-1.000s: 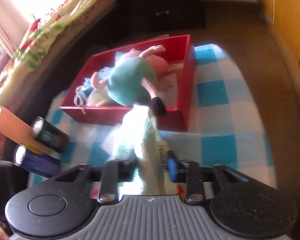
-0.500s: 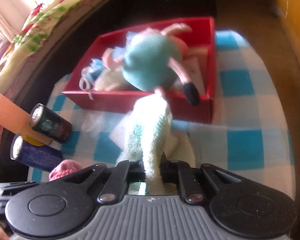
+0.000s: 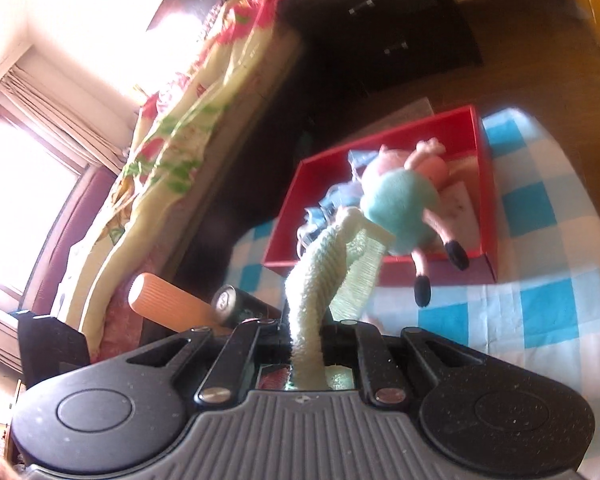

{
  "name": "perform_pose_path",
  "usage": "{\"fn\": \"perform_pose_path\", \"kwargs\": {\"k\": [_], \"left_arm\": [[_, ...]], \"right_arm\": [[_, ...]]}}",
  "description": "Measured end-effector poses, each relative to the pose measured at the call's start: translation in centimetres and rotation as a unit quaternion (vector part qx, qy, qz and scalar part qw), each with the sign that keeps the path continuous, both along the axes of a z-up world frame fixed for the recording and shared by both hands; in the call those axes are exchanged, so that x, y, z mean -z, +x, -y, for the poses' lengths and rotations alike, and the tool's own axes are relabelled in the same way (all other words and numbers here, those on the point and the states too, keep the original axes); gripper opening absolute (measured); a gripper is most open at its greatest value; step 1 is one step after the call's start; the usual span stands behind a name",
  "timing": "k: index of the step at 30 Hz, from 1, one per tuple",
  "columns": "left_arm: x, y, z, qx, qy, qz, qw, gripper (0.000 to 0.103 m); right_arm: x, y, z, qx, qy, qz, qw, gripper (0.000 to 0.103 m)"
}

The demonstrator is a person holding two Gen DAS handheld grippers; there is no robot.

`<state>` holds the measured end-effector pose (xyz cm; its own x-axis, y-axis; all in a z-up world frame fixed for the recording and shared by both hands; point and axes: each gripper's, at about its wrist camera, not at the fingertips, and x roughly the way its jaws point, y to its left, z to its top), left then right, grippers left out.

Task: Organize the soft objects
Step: 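Carry the towel and pink knit hat up toward the red box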

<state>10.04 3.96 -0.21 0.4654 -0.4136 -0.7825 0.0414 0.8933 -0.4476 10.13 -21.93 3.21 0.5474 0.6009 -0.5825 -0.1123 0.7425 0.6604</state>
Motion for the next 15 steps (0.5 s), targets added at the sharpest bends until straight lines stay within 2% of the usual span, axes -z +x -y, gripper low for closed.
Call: {"fn": "perform_pose_path", "kwargs": {"k": [6,15], "left_arm": [[-1.2,-0.1,0.4,-0.002,0.022,0.025,0.9995,0.035],[-2.9,0.2,0.7,-0.011,0.058,0.059,0.9965,0.035]], "right_arm": [[-1.8,-0.5,0.0,0.004,0.002,0.035,0.999,0.000],[-5.0,-1.7,-0.5,0.013,-0.045,0.101,0.994,0.000]]}}
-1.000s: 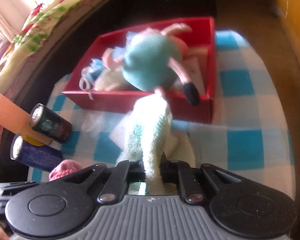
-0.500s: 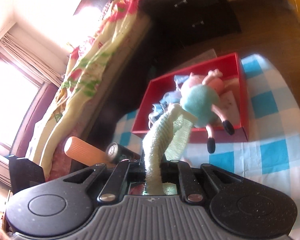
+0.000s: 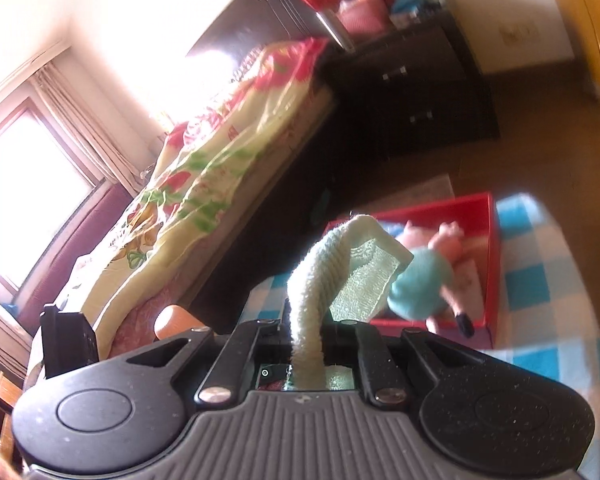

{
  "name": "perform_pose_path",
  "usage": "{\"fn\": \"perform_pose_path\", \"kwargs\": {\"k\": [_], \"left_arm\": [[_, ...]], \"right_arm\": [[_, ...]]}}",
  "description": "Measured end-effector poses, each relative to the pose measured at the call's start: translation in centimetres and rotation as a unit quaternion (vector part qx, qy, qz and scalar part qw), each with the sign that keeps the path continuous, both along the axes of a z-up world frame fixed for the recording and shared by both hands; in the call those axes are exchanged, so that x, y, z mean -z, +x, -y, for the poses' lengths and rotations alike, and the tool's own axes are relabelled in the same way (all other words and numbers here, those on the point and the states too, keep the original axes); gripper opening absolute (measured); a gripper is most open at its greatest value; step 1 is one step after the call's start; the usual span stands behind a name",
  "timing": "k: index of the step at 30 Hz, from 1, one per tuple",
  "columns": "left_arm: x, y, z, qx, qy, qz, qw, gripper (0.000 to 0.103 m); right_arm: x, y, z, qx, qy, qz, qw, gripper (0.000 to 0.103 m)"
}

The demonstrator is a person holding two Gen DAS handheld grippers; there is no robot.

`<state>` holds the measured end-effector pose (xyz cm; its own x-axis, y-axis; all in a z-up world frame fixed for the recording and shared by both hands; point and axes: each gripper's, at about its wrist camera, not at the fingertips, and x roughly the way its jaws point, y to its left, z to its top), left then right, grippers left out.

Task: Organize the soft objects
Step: 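Carry the towel and pink knit hat up toward the red box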

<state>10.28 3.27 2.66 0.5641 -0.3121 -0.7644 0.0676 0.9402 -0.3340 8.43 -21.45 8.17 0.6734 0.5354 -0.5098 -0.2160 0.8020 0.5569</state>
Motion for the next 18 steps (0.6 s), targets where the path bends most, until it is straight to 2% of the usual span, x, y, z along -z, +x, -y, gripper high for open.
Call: {"fn": "perform_pose_path", "kwargs": {"k": [3,11,16,18], "left_arm": [[0.2,0.0,0.3,0.001,0.008,0.000,1.0000,0.035],[1.3,-0.1,1.2,0.013,0.039,-0.011,0.9991,0.035],[0.8,-0.3,1.2,0.015,0.047,-0.005,0.9988,0.035],[0.8,-0.4,1.3,0.016,0.049,-0.005,0.9986,0.035]], "right_arm": [[-0.2,-0.2,-0.4,0.002,-0.024,0.003,1.000,0.000],[2.0,0.3,-2.2,-0.008,-0.124,-0.016,0.992,0.000],[1.4,-0.6,-3.6,-0.013,-0.201,0.012,0.979,0.000],[1.5,-0.7,-4.0,-0.020,-0.212,0.013,0.977,0.000]]}}
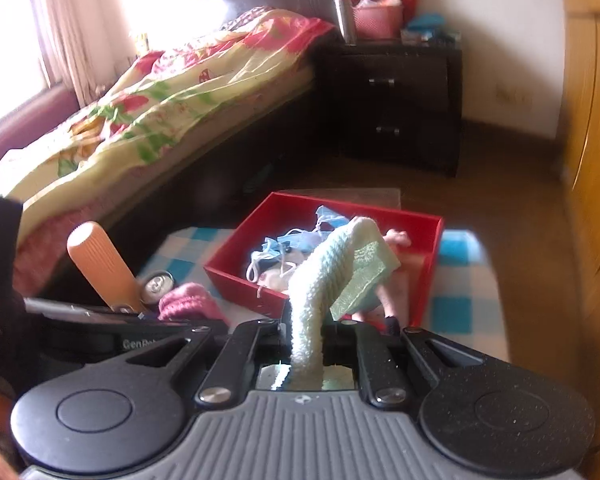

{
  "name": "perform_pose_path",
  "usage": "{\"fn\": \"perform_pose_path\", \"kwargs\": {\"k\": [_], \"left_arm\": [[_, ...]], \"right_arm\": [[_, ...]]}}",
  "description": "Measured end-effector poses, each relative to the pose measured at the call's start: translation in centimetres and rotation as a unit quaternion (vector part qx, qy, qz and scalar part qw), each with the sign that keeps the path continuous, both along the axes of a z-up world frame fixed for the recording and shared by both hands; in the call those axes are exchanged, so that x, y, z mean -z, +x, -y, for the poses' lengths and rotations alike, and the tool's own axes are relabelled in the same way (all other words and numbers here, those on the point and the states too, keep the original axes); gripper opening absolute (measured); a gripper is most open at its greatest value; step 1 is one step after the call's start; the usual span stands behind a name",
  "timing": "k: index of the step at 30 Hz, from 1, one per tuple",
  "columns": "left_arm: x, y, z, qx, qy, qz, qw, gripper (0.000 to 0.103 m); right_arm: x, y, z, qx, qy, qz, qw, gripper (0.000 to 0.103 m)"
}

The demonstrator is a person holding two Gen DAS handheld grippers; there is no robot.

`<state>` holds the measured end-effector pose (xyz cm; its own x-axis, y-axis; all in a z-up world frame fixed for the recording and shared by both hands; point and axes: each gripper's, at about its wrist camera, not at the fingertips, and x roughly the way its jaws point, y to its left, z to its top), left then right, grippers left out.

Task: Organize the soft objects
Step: 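Carry the towel and pink knit hat up toward the red box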

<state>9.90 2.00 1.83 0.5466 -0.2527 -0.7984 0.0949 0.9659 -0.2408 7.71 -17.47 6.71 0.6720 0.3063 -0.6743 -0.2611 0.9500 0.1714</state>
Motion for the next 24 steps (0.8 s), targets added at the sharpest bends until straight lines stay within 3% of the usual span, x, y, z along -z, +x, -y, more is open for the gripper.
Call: {"fn": "perform_pose_path", "kwargs": {"k": [12,21,24], "left_arm": [[2.1,-0.1,1.5,0.022,0.058,-0.016,0.9979,0.035],[2.4,-0.5,1.9,0.037,0.074,-0.015,0.9965,0.035],[3.5,-1.3,1.9,0.052,0.095,-0.025,0.9939,0.037]], "right_arm": [[2.1,0.0,-1.8,-0.017,-0.111,-0.004,0.994,0.000],[2.1,0.1,-1.3,-0.025,-0.094,-0.018,0.995,0.000],[2.5,-0.1,-1.6,-0.040,-0.096,-0.027,0.994,0.000]]}}
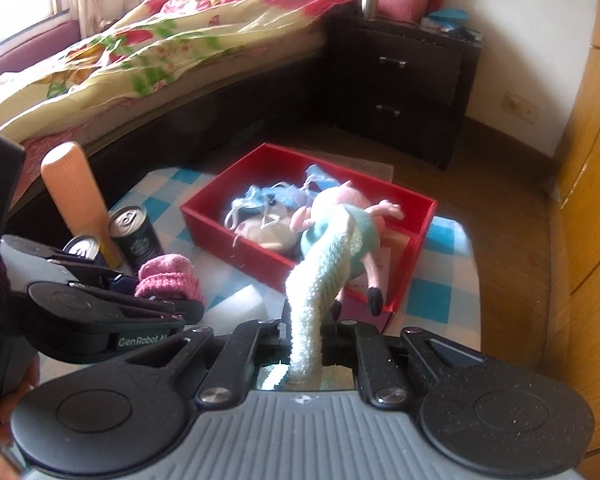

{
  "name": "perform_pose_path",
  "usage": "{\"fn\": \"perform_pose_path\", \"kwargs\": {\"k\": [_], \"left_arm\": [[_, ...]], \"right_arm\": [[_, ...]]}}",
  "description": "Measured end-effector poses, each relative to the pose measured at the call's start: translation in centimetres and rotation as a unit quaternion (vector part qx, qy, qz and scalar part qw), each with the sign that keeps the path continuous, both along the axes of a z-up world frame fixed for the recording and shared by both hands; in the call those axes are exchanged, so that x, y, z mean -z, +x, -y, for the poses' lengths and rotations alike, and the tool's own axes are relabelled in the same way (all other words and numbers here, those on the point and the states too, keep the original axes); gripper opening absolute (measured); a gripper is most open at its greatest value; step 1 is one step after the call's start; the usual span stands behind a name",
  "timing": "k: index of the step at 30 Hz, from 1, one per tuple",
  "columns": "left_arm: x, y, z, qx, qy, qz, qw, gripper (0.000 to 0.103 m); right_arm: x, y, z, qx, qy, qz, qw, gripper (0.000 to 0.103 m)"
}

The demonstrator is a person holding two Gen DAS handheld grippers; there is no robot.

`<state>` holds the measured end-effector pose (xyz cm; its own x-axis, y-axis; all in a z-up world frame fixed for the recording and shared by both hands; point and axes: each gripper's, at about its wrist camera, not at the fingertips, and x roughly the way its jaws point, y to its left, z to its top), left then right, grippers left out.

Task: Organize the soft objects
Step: 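Carry the towel and pink knit hat up toward the red box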

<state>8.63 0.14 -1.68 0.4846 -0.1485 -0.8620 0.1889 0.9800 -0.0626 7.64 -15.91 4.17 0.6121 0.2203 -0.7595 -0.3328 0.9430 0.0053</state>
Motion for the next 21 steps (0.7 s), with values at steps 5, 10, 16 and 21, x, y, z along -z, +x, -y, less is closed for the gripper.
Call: {"fn": "perform_pose_path", "kwargs": {"k": [5,10,16,21], "left_arm": [[3.9,-0.5,-0.3,0.009,0.021,-0.051,0.9984,0.038],[6.4,-0.1,-0.2,0.010,0.048,-0.078,0.9958,0.050],[7.3,1.2,-0.4,0.000,0.070,-0.084,0.9940,0.075],[8.7,1.1,-0.2,0.006,0.040,-0.124,0.9914,0.046]], "right_arm": [[4.9,0.9,-1.3,-0.016,-0.026,-0.073,0.997,0.000],[8.6,1.6,-1.7,-0.031,-0.044,-0.129,0.990,0.028],[10.0,2.2,-1.6,-0.025,-0.062,-0.136,0.989,0.049],[10.3,2.5,-1.9,-0.022,-0.075,-0.135,0.988,0.020]]}}
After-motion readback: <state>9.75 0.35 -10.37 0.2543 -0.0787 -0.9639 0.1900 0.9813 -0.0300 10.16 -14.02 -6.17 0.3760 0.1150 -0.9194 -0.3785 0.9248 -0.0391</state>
